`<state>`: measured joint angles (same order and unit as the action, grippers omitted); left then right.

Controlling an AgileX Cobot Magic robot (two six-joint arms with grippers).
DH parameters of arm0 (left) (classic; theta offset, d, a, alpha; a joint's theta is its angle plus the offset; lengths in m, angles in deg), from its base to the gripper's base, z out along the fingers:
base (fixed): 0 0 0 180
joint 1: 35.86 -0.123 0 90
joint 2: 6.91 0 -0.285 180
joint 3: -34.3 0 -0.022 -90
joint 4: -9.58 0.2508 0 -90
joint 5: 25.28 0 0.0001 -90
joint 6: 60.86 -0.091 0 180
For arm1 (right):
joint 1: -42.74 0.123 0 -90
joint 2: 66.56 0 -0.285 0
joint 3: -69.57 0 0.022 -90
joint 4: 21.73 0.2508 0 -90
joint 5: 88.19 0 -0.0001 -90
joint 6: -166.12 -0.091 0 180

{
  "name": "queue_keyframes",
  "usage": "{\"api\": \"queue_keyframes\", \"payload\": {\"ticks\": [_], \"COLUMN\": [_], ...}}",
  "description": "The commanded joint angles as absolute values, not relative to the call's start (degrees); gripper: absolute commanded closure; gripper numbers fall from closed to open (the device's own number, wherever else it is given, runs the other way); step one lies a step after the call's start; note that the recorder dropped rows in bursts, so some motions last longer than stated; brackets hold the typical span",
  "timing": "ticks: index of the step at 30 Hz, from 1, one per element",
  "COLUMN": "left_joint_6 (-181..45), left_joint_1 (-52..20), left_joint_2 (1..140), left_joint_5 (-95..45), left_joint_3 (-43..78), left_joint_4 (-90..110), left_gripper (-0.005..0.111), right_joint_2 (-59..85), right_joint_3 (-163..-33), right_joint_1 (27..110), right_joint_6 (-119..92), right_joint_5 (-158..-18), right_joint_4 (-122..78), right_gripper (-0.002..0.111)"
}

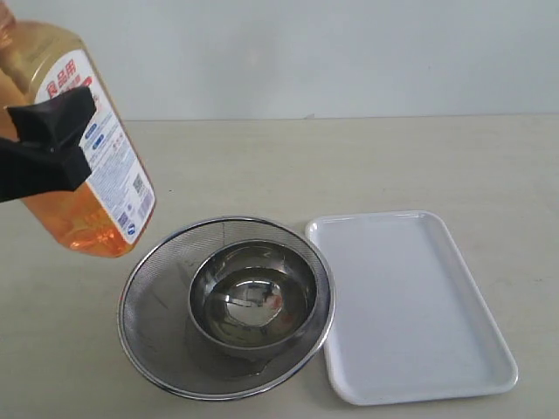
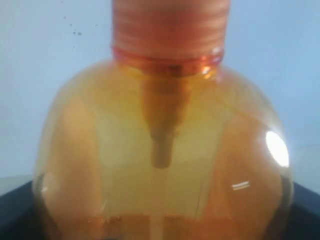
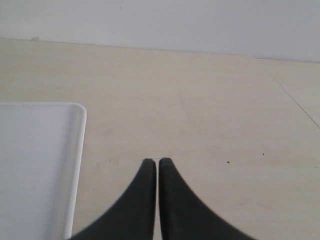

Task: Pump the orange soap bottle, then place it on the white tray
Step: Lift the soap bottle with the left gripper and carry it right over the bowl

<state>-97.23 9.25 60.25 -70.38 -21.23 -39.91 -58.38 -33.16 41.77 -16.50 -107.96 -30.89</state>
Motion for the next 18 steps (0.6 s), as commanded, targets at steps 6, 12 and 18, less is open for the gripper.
{"api": "queue_keyframes", "payload": {"ticks": [6,12,18], "left_joint_6": [-97.72,-91.51,-83.76], "left_joint_1": [9.25,9.25,9.35], "left_joint_2": [59.26,63.45,71.04], "left_joint_5": [-61.44,-54.62,-53.38], "left_joint_3": [-9.32,-1.71,4.14], "left_joint_4": [-33.24,-25.04,-20.07], "left_gripper": [0.102,0.102,0.102], "right_joint_2": [-58.78,-58.78,-58.78], "right_joint_3": [-33.21,-33.21,-33.21], "right_joint_1": [41.58,41.58,41.58], "right_joint_6": [-16.50,-16.50,-16.50], "right_joint_5": [-107.30,-107.30,-107.30], "right_joint_4": [-31.29,-31.29,-31.29], "right_gripper": [0.108,0.108,0.108]}}
